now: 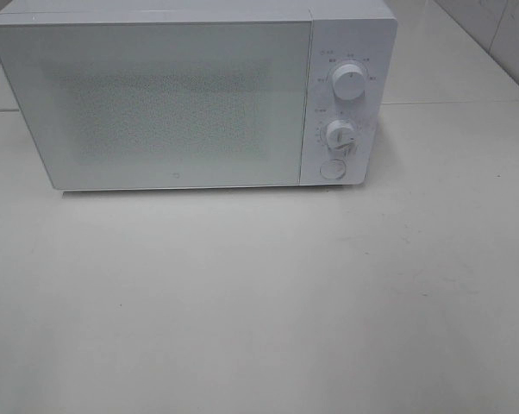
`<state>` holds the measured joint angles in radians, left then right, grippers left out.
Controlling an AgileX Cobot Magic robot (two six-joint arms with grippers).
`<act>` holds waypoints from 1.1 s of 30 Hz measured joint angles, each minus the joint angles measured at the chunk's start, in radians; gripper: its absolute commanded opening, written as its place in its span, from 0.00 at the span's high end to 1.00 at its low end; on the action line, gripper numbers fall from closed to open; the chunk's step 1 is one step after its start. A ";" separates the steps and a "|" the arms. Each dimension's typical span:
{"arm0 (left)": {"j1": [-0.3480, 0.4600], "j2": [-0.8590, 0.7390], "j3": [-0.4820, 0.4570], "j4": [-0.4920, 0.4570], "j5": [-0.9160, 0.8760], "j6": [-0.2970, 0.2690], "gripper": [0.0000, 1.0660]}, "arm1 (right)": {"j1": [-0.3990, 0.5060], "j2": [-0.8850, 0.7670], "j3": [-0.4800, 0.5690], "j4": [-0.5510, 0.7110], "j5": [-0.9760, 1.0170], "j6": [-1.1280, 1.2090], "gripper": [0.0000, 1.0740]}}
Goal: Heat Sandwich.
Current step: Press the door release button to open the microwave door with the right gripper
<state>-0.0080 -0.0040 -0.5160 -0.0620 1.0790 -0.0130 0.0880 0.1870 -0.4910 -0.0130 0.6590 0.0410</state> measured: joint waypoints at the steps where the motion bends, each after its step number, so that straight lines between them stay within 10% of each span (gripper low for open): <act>1: 0.000 0.000 0.000 0.000 0.000 0.000 0.06 | 0.000 0.016 0.002 0.000 -0.022 0.000 0.29; 33: 0.000 0.000 0.000 0.000 0.000 0.000 0.06 | 0.000 0.603 0.032 -0.003 -0.710 0.000 0.29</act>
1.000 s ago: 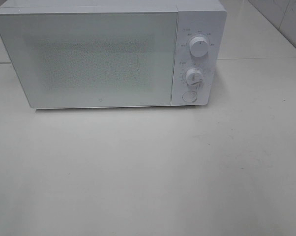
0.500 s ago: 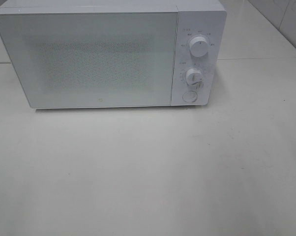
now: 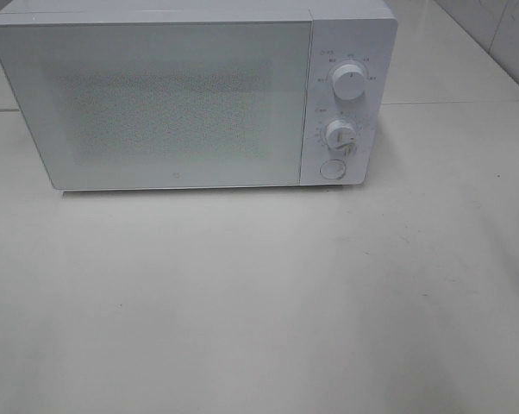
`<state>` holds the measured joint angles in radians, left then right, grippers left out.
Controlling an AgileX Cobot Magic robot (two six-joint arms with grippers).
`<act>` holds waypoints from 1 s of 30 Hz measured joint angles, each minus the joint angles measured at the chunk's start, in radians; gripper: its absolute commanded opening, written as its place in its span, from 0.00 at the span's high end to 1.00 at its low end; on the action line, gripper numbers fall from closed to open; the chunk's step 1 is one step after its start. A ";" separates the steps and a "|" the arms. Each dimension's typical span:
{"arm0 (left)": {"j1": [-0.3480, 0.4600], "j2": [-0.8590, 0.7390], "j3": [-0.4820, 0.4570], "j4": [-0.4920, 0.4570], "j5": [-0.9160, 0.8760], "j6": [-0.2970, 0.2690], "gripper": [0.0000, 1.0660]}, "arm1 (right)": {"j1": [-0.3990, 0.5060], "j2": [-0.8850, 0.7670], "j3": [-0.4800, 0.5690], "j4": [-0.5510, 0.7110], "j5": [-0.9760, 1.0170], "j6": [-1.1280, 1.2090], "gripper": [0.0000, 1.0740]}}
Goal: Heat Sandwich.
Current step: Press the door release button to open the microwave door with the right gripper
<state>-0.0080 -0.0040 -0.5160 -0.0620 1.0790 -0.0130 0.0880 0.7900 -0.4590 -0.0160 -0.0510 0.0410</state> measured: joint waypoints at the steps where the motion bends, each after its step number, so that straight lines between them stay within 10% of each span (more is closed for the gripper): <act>1: 0.000 0.000 0.000 0.000 0.000 0.000 0.06 | 0.000 0.015 0.015 0.000 -0.044 0.000 0.29; 19: 0.000 0.000 0.000 0.000 0.000 0.000 0.06 | 0.036 0.262 0.232 0.159 -0.593 -0.041 0.29; 30: 0.000 0.000 0.000 0.000 0.000 0.000 0.06 | 0.301 0.431 0.234 0.363 -0.771 -0.212 0.29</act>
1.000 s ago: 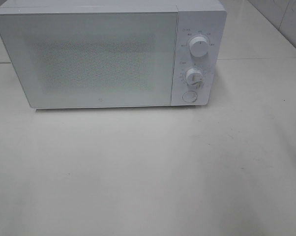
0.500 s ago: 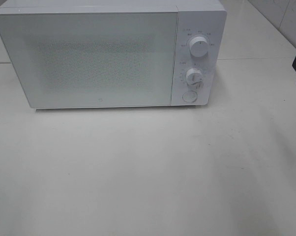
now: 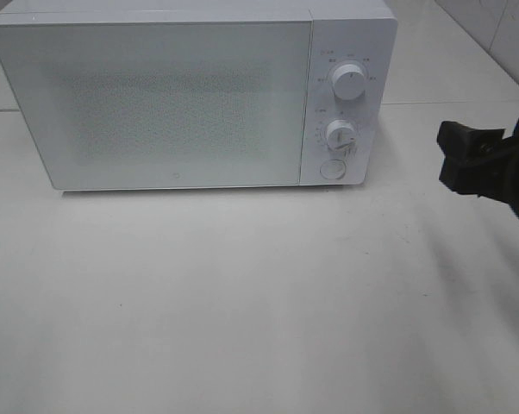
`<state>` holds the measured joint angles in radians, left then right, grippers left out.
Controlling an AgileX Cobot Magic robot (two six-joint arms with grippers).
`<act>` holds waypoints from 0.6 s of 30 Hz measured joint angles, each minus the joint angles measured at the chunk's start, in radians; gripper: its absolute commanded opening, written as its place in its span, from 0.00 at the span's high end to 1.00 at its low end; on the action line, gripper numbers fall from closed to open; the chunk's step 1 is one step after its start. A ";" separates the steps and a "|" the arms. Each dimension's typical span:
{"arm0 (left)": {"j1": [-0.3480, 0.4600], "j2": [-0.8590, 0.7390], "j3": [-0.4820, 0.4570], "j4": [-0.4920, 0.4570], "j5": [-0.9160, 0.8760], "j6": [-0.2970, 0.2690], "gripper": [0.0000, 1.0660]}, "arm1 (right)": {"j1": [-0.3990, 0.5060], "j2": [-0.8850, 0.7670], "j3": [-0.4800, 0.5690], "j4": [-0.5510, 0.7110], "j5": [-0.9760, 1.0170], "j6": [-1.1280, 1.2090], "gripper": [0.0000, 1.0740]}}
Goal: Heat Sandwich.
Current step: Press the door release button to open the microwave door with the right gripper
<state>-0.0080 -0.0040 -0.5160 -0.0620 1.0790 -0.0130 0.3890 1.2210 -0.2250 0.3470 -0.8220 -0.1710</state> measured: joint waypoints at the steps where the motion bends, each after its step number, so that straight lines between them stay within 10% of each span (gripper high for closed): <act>1: 0.000 0.000 0.000 0.000 0.000 0.000 0.06 | 0.053 0.045 0.000 0.047 -0.050 -0.018 0.29; 18: 0.000 0.000 0.000 0.000 0.000 0.000 0.06 | 0.445 0.352 -0.051 0.442 -0.315 -0.089 0.29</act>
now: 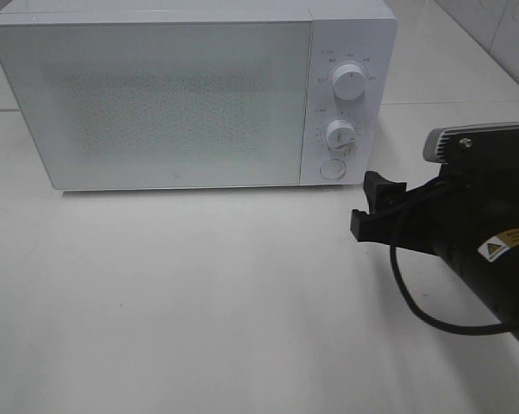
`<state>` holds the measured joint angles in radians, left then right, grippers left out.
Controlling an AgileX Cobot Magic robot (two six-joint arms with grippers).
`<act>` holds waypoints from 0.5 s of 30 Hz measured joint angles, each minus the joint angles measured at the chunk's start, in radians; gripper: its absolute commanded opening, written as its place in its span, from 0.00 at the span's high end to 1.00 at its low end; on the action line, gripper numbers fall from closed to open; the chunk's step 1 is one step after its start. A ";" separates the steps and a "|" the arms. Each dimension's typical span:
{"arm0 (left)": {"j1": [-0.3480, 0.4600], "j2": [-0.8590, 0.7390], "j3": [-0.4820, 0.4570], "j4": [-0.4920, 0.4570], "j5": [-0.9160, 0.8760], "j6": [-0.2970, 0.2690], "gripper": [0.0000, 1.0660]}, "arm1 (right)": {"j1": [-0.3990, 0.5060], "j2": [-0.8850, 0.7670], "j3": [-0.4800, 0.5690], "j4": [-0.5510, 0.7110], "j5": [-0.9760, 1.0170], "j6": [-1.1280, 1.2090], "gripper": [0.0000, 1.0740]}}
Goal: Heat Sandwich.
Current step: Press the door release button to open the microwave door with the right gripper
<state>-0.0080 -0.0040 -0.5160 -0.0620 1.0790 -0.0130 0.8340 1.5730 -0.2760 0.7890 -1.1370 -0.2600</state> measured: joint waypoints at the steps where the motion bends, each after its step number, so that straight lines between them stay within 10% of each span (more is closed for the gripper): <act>1: 0.000 0.000 0.000 0.000 0.000 0.000 0.06 | 0.012 0.010 -0.010 0.010 0.000 -0.005 0.29; 15: 0.000 0.000 0.000 0.000 0.000 0.000 0.06 | 0.071 0.084 -0.074 0.039 0.004 0.003 0.29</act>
<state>-0.0080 -0.0040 -0.5160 -0.0620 1.0790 -0.0130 0.9050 1.6570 -0.3500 0.8280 -1.1330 -0.2570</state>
